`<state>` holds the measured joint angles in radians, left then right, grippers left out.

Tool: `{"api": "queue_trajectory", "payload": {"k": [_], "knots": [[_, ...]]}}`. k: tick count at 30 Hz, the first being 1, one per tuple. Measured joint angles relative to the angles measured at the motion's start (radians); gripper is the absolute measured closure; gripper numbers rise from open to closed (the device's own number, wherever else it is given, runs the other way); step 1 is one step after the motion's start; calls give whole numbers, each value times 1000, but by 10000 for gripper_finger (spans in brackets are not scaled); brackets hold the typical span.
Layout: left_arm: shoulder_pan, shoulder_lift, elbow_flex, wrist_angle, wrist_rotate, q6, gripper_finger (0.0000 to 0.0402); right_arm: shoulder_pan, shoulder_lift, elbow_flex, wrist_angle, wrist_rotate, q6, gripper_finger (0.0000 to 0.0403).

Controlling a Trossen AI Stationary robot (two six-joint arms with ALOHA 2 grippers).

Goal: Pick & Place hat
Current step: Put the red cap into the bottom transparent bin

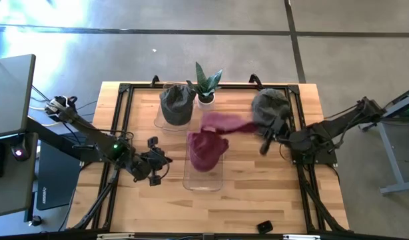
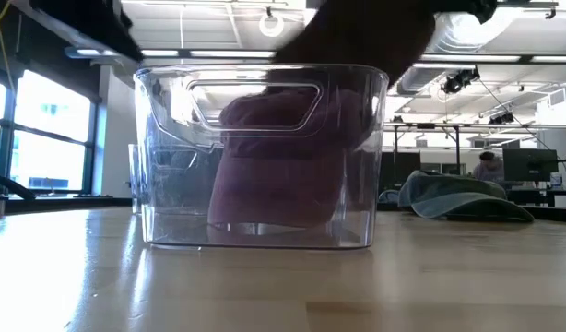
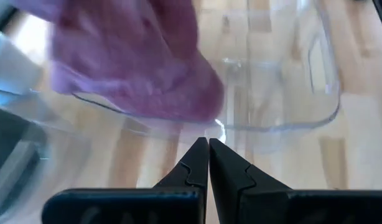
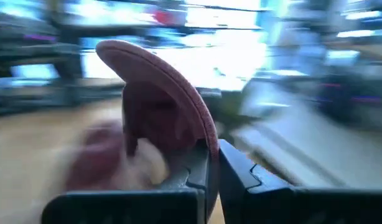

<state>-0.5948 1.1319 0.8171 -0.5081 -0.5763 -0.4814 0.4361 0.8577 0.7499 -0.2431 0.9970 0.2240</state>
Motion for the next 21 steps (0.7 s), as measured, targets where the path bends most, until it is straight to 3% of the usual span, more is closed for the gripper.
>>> {"api": "queue_trajectory", "payload": {"k": [3, 5, 10, 15, 21], "knots": [[-59, 0, 81, -146, -118, -56, 400, 13, 13, -1, 153, -222, -85, 393], [-113, -1, 124, -208, -212, -92, 400, 22, 34, -1, 292, -313, -161, 389], [-245, 0, 146, -228, -405, -120, 401, 32, 104, 0, 648, -398, -305, 395], [-361, 3, 146, -178, -597, -51, 401, 22, 202, 0, 753, -509, -318, 391], [-462, 63, 147, -79, -838, 113, 401, 16, 374, -1, 1013, -504, -353, 394]]}}
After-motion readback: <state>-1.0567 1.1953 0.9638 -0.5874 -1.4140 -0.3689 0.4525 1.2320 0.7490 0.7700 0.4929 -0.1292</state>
